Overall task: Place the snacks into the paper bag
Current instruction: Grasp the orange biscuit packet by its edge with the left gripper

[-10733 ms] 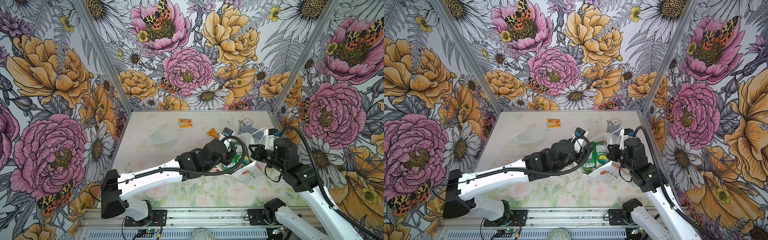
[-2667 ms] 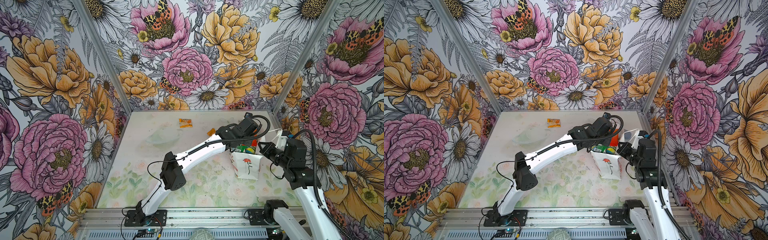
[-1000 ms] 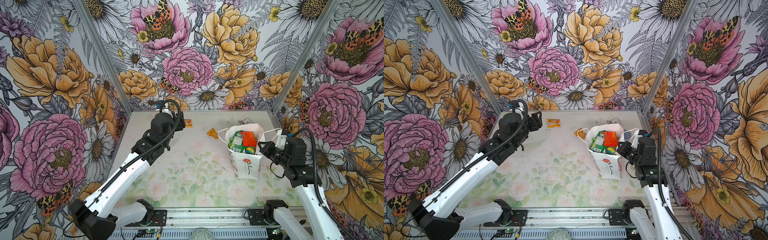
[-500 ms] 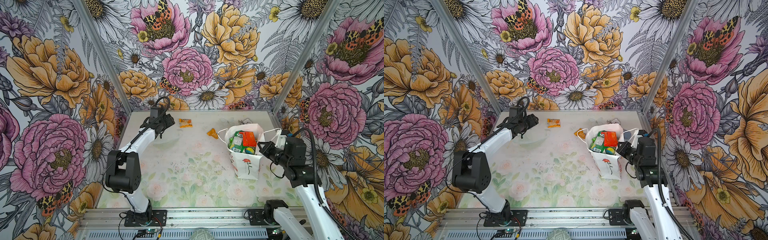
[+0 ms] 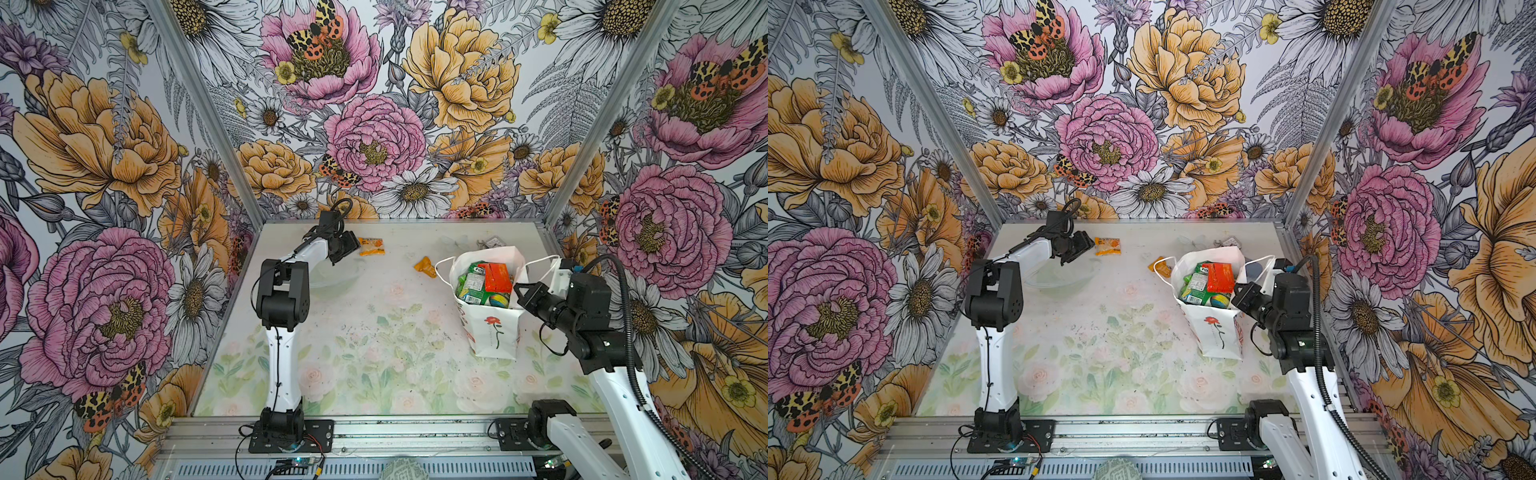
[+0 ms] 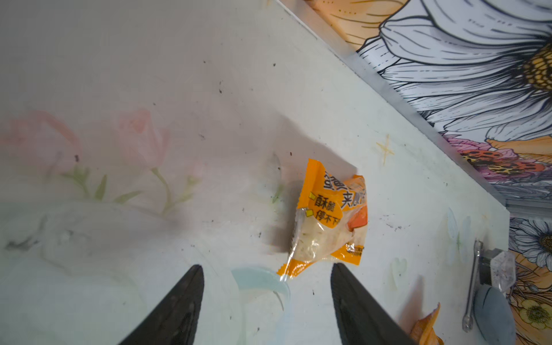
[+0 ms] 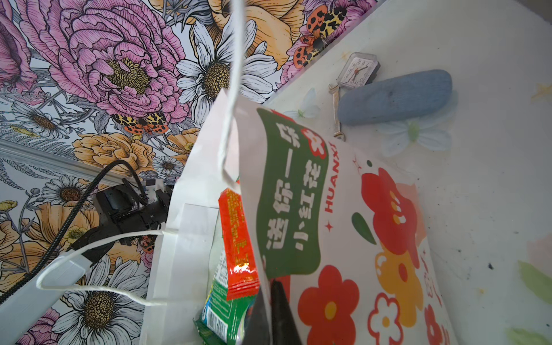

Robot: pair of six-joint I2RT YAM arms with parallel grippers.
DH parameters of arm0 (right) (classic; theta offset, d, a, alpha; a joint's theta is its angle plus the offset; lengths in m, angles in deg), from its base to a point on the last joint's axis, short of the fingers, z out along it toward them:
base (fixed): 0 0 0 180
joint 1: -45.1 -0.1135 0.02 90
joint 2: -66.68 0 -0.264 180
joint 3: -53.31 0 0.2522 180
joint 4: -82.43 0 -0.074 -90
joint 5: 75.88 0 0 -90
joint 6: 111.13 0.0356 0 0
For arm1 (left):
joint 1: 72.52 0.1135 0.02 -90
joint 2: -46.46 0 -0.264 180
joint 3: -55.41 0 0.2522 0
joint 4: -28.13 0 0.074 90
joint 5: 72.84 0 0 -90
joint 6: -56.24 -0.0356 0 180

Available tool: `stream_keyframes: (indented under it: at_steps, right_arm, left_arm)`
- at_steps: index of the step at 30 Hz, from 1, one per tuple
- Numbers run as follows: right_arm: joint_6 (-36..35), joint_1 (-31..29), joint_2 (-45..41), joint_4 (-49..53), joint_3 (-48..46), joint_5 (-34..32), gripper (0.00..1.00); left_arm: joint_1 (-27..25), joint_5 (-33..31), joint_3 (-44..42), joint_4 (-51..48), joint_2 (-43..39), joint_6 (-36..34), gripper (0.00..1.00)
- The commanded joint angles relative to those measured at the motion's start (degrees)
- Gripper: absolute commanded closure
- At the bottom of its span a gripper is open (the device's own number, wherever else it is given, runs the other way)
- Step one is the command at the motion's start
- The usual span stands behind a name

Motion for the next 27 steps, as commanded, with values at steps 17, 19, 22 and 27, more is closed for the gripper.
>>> stream_keyframes:
  at_steps: [17,19,22,27]
  right_arm:
    - [-0.54,-0.66,0.89,-1.73,-0.15,0.42,1.00]
    - [-0.39,-0.67,1.03,-1.82,-0.31,0.58,1.00]
    - [-0.16,-0.67,1.03,-1.99,-0.27,0.55,1.00]
    - [-0.18,-0.67,1.02,-2.00,0.00,0.27,1.00]
  left_arm:
    - [-1.89,5.79,11.50,-3.32,10.88,0.21,0.56]
    - [-1.92,5.90,11.50,-3.34,10.99,0.53,0.64]
    - [-1.93,6.17,11.17,-3.32,10.69,0.91,0.79]
    - [-2.11,4.59,7.45,-2.17,7.81,1.16,0.92]
